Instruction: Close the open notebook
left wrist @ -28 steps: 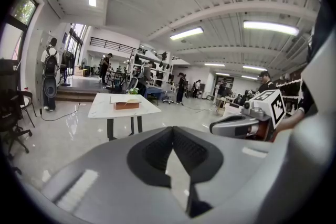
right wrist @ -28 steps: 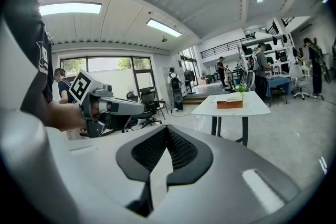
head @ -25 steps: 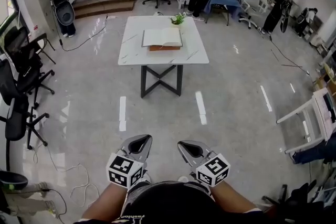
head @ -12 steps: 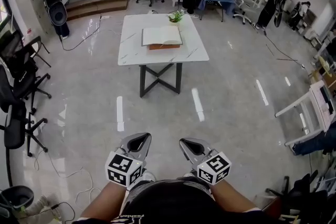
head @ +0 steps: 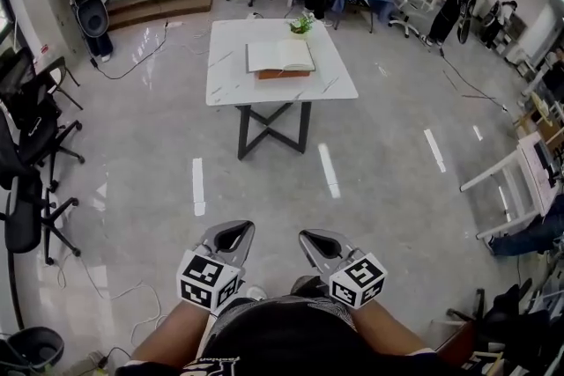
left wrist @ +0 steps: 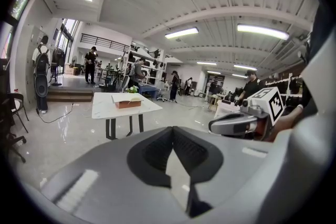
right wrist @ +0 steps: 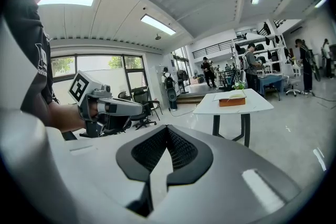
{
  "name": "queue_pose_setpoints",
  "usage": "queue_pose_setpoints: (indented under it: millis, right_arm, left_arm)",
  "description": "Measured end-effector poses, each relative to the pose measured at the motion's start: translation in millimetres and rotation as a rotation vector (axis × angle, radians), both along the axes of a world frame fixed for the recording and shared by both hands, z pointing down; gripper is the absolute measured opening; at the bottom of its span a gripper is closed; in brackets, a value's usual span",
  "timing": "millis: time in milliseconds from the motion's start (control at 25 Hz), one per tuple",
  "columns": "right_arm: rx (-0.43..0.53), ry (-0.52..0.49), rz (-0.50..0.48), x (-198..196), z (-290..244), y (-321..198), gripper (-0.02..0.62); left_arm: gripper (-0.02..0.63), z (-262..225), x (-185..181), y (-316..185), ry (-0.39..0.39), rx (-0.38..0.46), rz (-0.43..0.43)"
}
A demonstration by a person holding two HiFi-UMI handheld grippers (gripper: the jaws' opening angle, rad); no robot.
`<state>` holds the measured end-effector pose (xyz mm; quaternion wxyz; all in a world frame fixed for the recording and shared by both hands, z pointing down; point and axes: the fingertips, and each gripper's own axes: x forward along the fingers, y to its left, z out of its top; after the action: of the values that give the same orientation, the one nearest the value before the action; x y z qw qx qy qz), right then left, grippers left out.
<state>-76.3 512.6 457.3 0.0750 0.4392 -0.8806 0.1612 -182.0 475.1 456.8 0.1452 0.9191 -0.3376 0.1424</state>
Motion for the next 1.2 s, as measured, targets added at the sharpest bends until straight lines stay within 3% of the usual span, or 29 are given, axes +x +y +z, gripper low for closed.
queue_pose_setpoints:
  millis: [560,800,1200]
  right_arm:
    - [-0.02,-0.009,0.016,1.0,10.2,-42.9,0.0]
    - [-0.006,-0.029,0.003,13.1,7.4,-97.8,0.0]
    - [0.027,-0.044,-0.063,42.5,-15.7,-198.8,0.0]
  left_arm:
    - [0.057,14.1,-5.2,-33.6,0.011,-0.024,-0.015]
    - [0.057,16.8,3.2,-77.5,0.022,-0.055,-0.042]
    - [0.057,-2.7,35.1,-171.5,0.011,-0.021,-0.097]
